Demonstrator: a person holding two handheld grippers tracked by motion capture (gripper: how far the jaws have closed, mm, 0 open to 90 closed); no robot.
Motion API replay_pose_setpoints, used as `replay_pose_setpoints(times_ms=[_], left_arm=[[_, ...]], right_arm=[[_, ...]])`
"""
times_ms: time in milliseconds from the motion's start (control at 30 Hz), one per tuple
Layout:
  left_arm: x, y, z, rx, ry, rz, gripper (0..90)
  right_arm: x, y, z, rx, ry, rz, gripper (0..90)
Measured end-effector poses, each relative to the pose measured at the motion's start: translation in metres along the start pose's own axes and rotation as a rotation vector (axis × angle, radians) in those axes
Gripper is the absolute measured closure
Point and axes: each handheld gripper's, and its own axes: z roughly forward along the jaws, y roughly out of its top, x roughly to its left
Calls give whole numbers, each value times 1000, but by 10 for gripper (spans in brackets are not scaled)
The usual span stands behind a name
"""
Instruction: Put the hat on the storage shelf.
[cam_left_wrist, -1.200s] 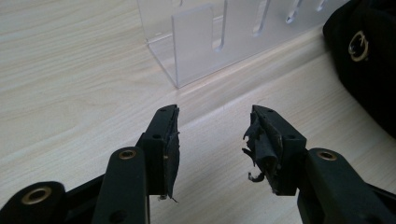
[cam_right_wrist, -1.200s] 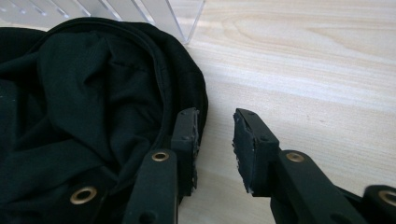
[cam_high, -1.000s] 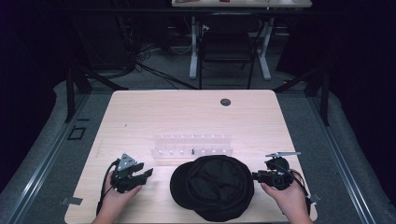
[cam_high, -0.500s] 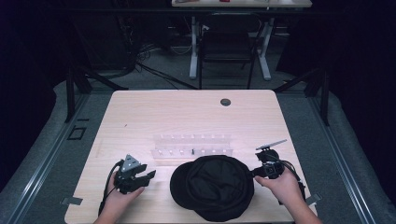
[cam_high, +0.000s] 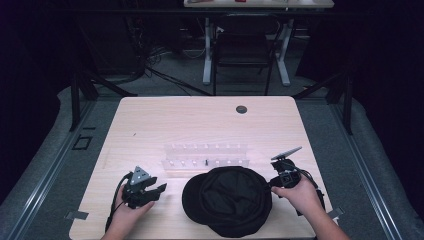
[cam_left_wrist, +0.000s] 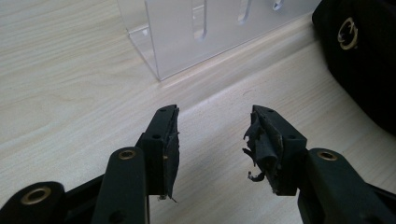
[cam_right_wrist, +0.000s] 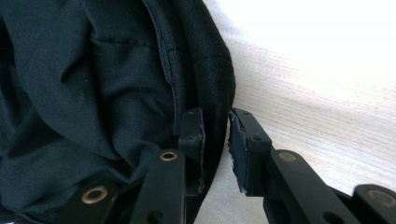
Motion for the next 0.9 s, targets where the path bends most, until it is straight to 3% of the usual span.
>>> replay_pose_setpoints(times_ms=[100, 167, 200, 233, 300, 333, 367, 467, 600, 900], left_arm=[[0, 0, 1, 12, -1, 4, 525], [-1, 0, 2, 13, -1, 8, 525], [-1, 0, 2, 12, -1, 7, 525], [-1, 0, 2, 12, -2, 4, 525], [-2, 0, 3, 14, -3, 7, 524], [-2, 0, 3, 15, -3, 7, 524], [-2, 0, 3, 17, -3, 8, 524], [-1, 1, 3, 19, -5, 7, 525], [-1, 1, 3, 19, -5, 8, 524], [-2, 1, 4, 18, -10, 8, 521]], right_arm=[[-3, 1, 2, 2, 28, 23, 755], [-6, 3, 2, 31, 43, 16, 771], [-5, 2, 5, 1, 59, 51, 783], [-7, 3, 4, 35, 64, 33, 796], [-8, 4, 6, 34, 81, 40, 825], [-10, 5, 5, 59, 83, 24, 840], [-7, 3, 8, 9, 96, 69, 845], [-9, 5, 4, 61, 97, 31, 858], [-6, 5, 2, 41, 102, 48, 867], [0, 6, -12, 46, 113, 25, 875]])
